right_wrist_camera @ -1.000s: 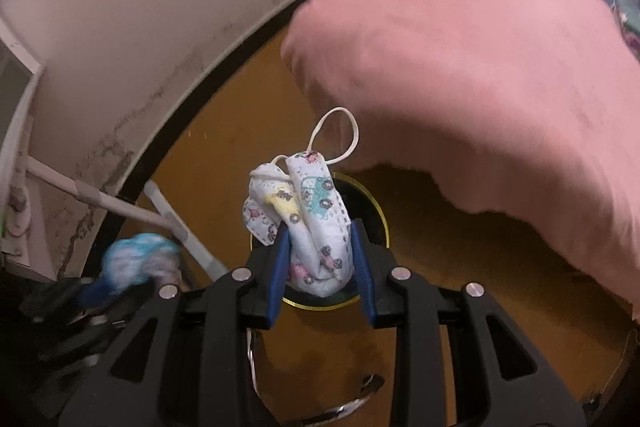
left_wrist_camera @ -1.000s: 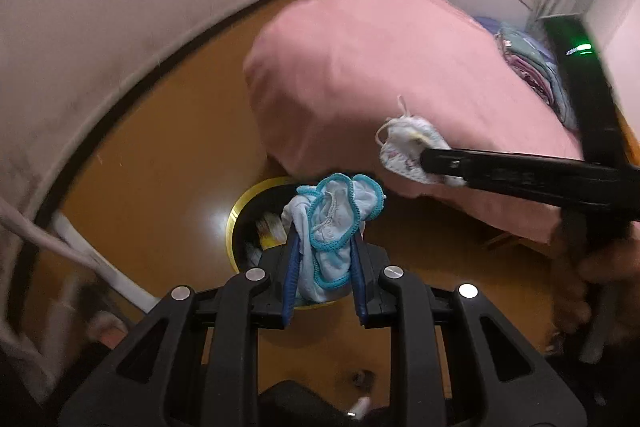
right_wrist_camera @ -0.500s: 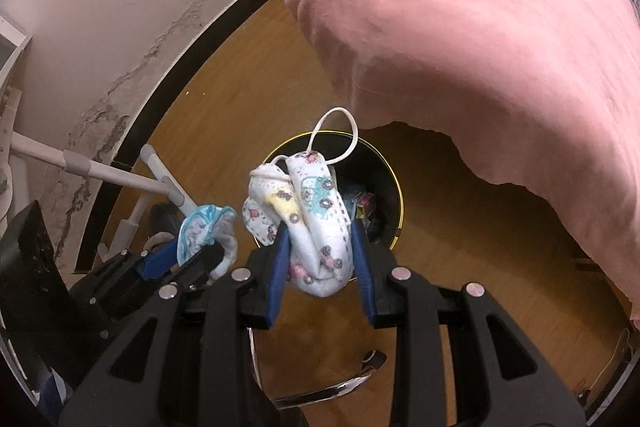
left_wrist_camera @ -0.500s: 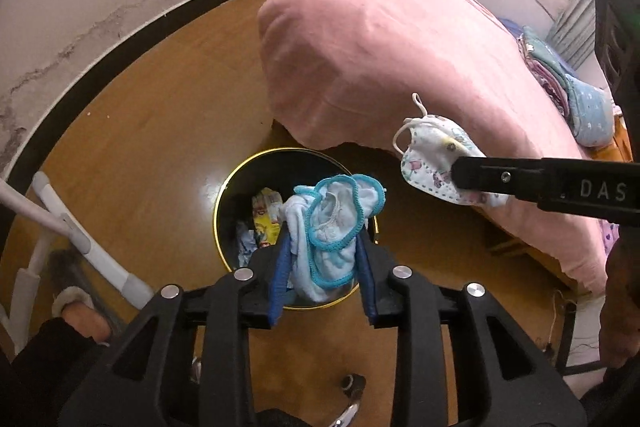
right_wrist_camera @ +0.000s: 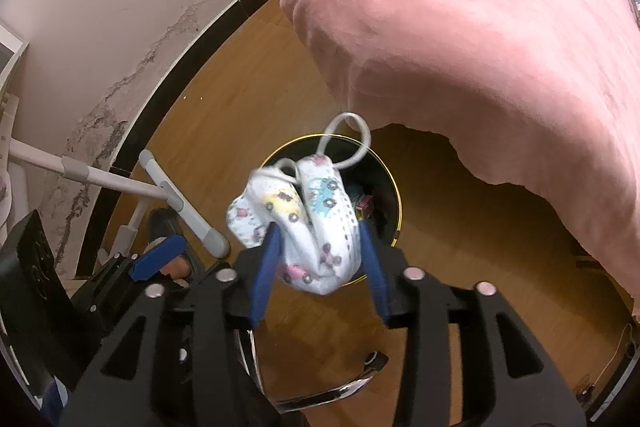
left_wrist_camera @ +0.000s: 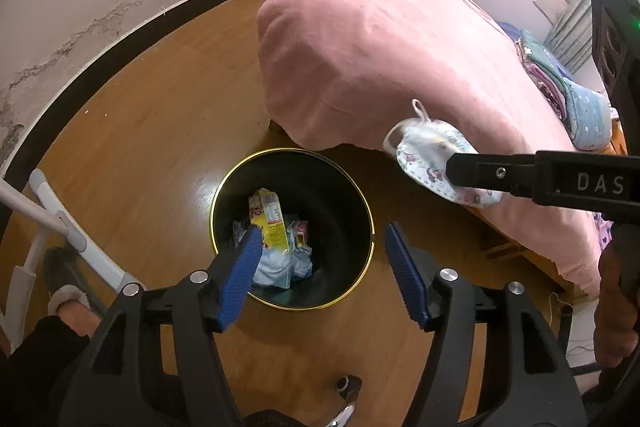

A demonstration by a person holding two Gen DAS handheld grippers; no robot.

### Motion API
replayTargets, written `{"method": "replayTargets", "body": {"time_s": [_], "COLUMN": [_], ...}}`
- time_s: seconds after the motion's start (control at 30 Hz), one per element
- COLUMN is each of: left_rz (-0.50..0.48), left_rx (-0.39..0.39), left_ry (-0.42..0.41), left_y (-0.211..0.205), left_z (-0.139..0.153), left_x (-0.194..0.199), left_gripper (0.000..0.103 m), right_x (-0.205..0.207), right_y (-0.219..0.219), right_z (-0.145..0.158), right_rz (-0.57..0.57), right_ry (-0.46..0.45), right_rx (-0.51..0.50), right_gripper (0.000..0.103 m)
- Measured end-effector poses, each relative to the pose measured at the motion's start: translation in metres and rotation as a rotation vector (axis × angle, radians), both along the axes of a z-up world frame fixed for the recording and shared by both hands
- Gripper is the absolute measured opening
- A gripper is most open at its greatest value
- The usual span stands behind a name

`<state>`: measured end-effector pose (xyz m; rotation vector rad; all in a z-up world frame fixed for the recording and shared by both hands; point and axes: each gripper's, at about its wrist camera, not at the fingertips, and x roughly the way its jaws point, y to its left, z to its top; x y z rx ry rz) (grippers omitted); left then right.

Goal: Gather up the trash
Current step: 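Carry both items over the bin and open both tools to drop them, then grasp the white cup with the right tool while the left tool grasps the red lid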

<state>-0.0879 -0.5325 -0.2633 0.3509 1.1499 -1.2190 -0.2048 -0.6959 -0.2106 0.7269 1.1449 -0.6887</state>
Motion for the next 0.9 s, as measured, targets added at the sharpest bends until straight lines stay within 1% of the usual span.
{"method": "replayTargets", "body": {"time_s": [0.03, 0.07, 0.1, 0.2, 0.3, 0.37, 0.43, 0.5, 0.57, 0.6, 0.63, 0.67, 0.7, 0.77, 0.8, 0.87, 0.9], "left_rz": [0.0, 0.001, 0.002, 0.005, 0.007, 0.004, -0.007, -0.022, -0.033, -0.034, -0.029, -0.023, -0.006, 0.037, 0.084, 0.173, 0.247], "left_rx": [-0.001, -0.001, -0.001, -0.008, -0.03, -0.041, -0.062, -0.084, -0.118, -0.133, -0.15, -0.154, -0.155, -0.142, -0.124, -0.088, -0.055], "left_ry": [-0.001, -0.002, -0.005, -0.019, -0.052, -0.076, -0.119, -0.18, -0.264, -0.296, -0.335, -0.351, -0.378, -0.422, -0.453, -0.495, -0.523], "left_y": [0.0, 0.001, 0.002, 0.005, 0.011, 0.017, 0.029, 0.042, 0.063, 0.074, 0.094, 0.106, 0.127, 0.159, 0.183, 0.22, 0.249], "left_z": [0.0, 0.001, 0.001, 0.005, 0.019, 0.034, 0.057, 0.087, 0.129, 0.147, 0.174, 0.189, 0.209, 0.233, 0.245, 0.257, 0.261], "left_x": [0.0, 0.0, 0.0, -0.001, -0.004, -0.007, -0.012, -0.016, -0.018, -0.018, -0.014, -0.01, -0.002, 0.017, 0.034, 0.062, 0.083], "left_gripper": [0.065, 0.065, 0.066, 0.07, 0.073, 0.079, 0.083, 0.087, 0.088, 0.089, 0.09, 0.091, 0.091, 0.092, 0.092, 0.092, 0.092], "right_x": [0.0, 0.001, 0.0, 0.001, 0.001, 0.0, -0.002, -0.003, -0.001, 0.003, 0.008, 0.016, 0.022, 0.044, 0.063, 0.095, 0.112], "right_y": [0.0, 0.0, 0.0, 0.001, 0.002, 0.005, 0.008, 0.017, 0.025, 0.034, 0.044, 0.058, 0.069, 0.101, 0.127, 0.168, 0.191], "right_z": [0.0, 0.001, 0.001, 0.005, 0.011, 0.022, 0.038, 0.059, 0.078, 0.09, 0.103, 0.117, 0.126, 0.146, 0.158, 0.174, 0.181], "right_rz": [-0.001, -0.001, 0.0, 0.001, 0.003, 0.001, 0.001, 0.005, 0.026, 0.044, 0.068, 0.102, 0.128, 0.216, 0.292, 0.418, 0.483], "right_ry": [-0.002, -0.005, -0.009, -0.017, -0.026, -0.04, -0.064, -0.09, -0.128, -0.161, -0.191, -0.226, -0.247, -0.292, -0.317, -0.352, -0.376], "right_rx": [-0.002, -0.004, -0.005, -0.02, -0.047, -0.089, -0.139, -0.2, -0.223, -0.234, -0.244, -0.258, -0.265, -0.28, -0.285, -0.282, -0.275], "right_gripper": [0.044, 0.047, 0.052, 0.057, 0.061, 0.062, 0.063, 0.064, 0.064, 0.064, 0.064, 0.064, 0.064, 0.064, 0.064, 0.064, 0.064]}}
